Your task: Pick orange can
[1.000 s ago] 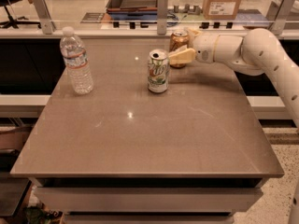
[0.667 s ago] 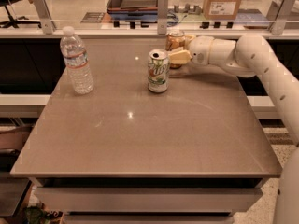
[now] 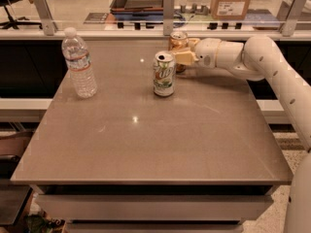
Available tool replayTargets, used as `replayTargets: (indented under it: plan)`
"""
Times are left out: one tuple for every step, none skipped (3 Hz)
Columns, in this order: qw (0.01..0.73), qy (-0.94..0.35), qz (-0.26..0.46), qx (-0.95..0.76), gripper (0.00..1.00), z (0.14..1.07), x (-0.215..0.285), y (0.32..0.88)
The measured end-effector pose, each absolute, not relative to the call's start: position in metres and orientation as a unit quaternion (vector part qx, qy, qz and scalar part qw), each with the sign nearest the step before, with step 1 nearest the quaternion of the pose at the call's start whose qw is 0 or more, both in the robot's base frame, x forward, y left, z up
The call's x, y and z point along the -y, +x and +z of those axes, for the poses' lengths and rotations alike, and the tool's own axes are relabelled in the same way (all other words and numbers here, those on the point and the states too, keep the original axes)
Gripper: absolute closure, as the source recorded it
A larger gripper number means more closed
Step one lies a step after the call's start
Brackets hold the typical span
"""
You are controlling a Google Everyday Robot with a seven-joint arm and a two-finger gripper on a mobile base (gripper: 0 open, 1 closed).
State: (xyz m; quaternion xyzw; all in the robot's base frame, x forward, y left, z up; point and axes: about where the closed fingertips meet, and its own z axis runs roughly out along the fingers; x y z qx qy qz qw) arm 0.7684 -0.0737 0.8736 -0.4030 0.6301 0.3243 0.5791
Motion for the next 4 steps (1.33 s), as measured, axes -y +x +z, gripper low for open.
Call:
replayTargets:
  plan:
    - [0.578, -0.404, 0.326, -0.629, 0.88, 0.873, 0.070, 0.768]
    - [0.577, -0.405, 0.328, -0.628, 1.00, 0.873, 0.067, 0.768]
    - [0.577, -0.405, 0.328, -0.628, 1.00, 0.873, 0.067, 0.768]
    - [0.581, -0.408, 0.321, -0.627, 1.00, 0.889, 0.069, 0.769]
